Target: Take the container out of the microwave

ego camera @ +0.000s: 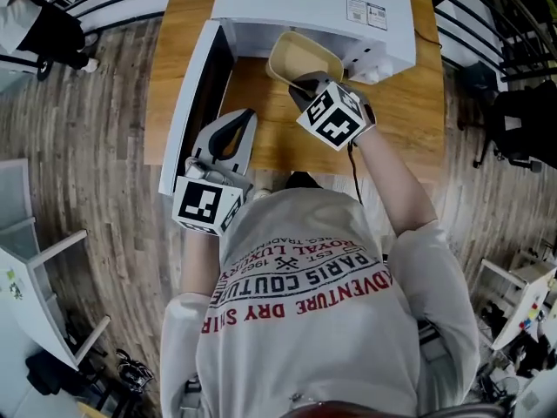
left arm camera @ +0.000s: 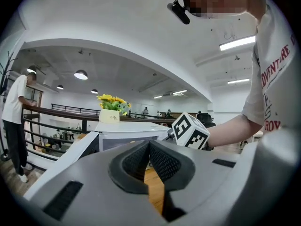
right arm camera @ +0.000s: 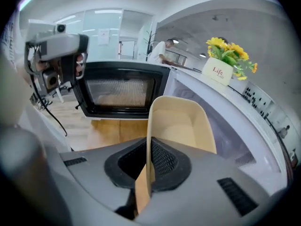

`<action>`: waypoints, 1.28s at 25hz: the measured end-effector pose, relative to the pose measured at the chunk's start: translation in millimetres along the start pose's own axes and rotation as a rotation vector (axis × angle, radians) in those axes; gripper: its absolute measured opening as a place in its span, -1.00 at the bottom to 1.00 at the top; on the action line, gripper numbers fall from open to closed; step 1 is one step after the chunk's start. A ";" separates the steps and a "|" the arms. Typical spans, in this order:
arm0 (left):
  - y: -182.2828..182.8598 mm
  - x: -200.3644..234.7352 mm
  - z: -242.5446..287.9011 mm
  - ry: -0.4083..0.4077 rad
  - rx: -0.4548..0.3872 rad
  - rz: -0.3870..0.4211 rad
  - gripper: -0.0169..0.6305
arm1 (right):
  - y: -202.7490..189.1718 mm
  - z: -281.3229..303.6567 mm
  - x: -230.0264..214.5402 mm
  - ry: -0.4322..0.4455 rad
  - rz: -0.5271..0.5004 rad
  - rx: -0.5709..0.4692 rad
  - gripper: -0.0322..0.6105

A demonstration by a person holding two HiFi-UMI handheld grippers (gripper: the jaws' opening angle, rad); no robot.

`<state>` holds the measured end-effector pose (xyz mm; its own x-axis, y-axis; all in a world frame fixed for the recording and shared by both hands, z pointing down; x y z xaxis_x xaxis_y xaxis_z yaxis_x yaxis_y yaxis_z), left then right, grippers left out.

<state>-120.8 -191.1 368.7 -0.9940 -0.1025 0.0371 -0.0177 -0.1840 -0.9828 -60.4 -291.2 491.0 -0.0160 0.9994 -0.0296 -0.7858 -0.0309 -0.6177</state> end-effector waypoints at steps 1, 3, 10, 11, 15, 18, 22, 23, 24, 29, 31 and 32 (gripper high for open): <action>1.6 -1.2 -2.1 -0.007 -0.004 0.004 -0.90 | 1.5 -7.2 5.5 -0.003 0.027 -0.034 -0.79; 3.9 -2.9 -5.6 -0.020 -0.004 0.017 -0.90 | 4.7 -23.5 16.4 -0.013 0.086 -0.104 -0.79; 7.4 -10.5 -11.9 -0.081 -0.004 0.052 -0.90 | 2.7 -78.0 44.5 -0.159 0.204 -0.291 -0.79; 8.9 -11.5 -11.3 -0.094 -0.010 0.056 -0.90 | 3.3 -86.4 47.8 -0.190 0.220 -0.321 -0.79; 15.2 -15.4 -14.1 -0.126 -0.029 0.065 -0.90 | 3.5 -116.5 62.8 -0.297 0.260 -0.430 -0.80; 18.9 -15.3 -15.8 -0.135 -0.041 0.068 -0.90 | -0.6 -136.5 68.5 -0.382 0.251 -0.489 -0.80; 24.7 -12.7 -15.1 -0.133 -0.049 0.082 -0.90 | 3.4 -160.3 75.1 -0.471 0.221 -0.539 -0.80; 27.6 -12.2 -15.8 -0.131 -0.054 0.087 -0.90 | 5.8 -165.5 76.7 -0.489 0.212 -0.553 -0.80; 30.8 -11.8 -16.7 -0.131 -0.061 0.092 -0.90 | 7.6 -170.1 78.0 -0.505 0.203 -0.567 -0.80; 41.6 -8.3 -17.4 -0.126 -0.085 0.104 -0.90 | 15.1 -183.6 81.5 -0.545 0.150 -0.629 -0.80; 42.4 -5.3 -16.2 -0.116 -0.079 0.105 -0.90 | 18.1 -183.3 81.6 -0.543 0.142 -0.645 -0.80; 42.9 -3.9 -15.8 -0.111 -0.075 0.107 -0.90 | 19.2 -182.8 81.3 -0.544 0.140 -0.651 -0.80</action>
<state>-119.4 -183.2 323.6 -0.9728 -0.2257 -0.0524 0.0751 -0.0932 -0.9928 36.2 -213.0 333.2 -0.5116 0.8480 0.1387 -0.2458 0.0102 -0.9693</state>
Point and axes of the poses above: the fingertips, and each gripper's own axes: z forward along the fingers, x to its left, y out of its top, the point moved 2 cm from there along -z, backward along the fingers, and after that the axes turned 14 degrees about y, right-handed, at the moved point
